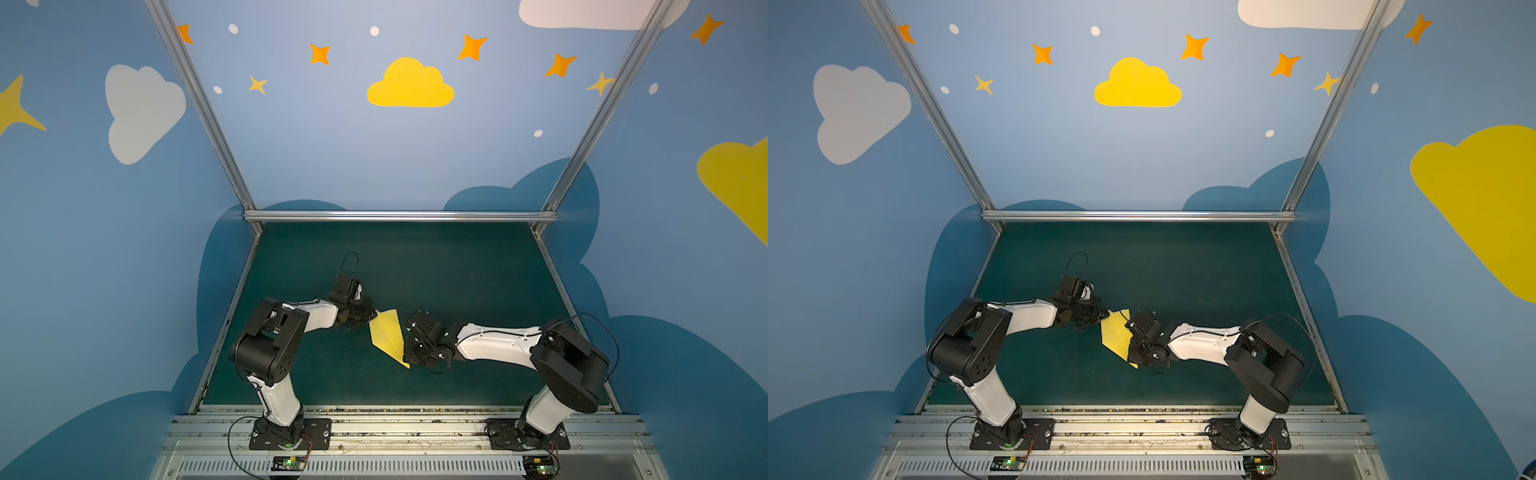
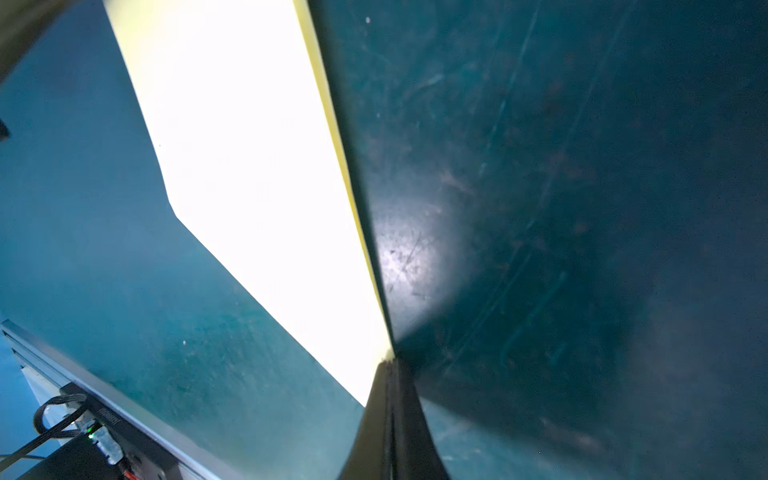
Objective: Fold a paper plane with a square sheet of paper (fold left side to right side)
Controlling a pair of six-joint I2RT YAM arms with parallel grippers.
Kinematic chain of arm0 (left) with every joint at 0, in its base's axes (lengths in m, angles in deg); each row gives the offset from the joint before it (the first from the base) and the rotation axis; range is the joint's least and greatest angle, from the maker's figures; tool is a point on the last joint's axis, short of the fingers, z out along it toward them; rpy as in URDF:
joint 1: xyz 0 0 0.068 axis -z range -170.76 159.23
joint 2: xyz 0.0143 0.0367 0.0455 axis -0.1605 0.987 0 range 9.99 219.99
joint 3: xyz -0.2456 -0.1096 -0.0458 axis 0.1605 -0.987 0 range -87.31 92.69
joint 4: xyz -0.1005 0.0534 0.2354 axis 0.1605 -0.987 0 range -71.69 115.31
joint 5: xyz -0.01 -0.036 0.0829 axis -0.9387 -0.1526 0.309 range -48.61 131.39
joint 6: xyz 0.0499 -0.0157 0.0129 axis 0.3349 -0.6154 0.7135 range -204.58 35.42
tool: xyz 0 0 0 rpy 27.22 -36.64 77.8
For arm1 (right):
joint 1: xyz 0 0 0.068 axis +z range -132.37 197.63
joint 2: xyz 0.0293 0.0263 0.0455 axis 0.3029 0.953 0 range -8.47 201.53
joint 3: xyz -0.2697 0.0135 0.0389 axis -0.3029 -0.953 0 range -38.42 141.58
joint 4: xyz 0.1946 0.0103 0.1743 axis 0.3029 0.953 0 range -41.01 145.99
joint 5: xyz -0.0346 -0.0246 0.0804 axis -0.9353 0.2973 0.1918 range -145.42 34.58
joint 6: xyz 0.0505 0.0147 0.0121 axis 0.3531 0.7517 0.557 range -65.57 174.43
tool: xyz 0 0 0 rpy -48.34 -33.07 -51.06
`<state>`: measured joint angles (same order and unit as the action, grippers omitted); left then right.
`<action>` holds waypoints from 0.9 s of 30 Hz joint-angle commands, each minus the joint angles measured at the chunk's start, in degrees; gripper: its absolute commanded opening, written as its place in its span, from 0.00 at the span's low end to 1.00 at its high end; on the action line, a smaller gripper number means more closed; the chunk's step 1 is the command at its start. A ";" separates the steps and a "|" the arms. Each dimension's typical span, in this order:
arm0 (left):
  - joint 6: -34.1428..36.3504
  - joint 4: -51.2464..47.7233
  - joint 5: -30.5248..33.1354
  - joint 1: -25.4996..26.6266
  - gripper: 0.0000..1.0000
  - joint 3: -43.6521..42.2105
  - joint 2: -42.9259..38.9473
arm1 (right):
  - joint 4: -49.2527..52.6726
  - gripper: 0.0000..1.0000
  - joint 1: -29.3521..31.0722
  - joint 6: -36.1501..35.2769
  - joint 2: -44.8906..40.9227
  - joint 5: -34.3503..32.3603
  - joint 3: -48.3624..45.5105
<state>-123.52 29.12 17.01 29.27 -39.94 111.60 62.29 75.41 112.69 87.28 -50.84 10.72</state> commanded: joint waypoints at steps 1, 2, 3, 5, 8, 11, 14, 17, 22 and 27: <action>2.17 -6.04 5.74 -2.47 0.04 0.13 3.47 | 0.50 0.00 0.44 0.45 2.96 0.25 -2.30; 2.43 -6.42 5.79 -2.89 0.04 0.54 3.86 | 0.50 0.00 0.45 0.45 2.96 0.28 -2.37; 2.54 -6.66 5.81 -3.30 0.04 0.86 4.16 | 0.51 0.00 0.49 0.54 2.96 0.25 -2.38; 2.77 -7.05 5.73 -4.22 0.04 1.52 4.93 | 0.49 0.00 0.49 0.54 2.87 0.17 -2.39; 2.99 -7.51 5.58 -5.87 0.04 2.35 5.92 | 0.41 0.00 0.49 0.54 3.02 0.48 -2.12; 3.07 -8.12 4.19 -7.36 0.04 3.72 5.70 | 0.32 0.00 0.48 0.41 3.04 0.86 -1.59; 4.46 -10.84 2.97 -7.45 0.04 5.59 2.58 | -0.36 0.00 0.17 -0.90 2.32 1.75 -0.54; 4.10 -11.52 -0.14 -6.71 0.04 5.03 -2.26 | -0.42 0.06 -0.36 -2.18 -0.55 2.04 0.55; 3.17 -12.57 -1.87 -2.45 0.07 2.59 -10.75 | 1.03 0.34 -2.01 -3.02 -7.01 1.46 0.84; 1.22 -11.44 -1.48 1.93 0.13 1.09 -15.47 | 0.68 0.47 -6.14 -4.81 -10.72 1.34 -0.51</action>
<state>-121.44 18.63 15.79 29.66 -37.69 97.61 62.46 71.26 109.56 77.86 -49.11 10.85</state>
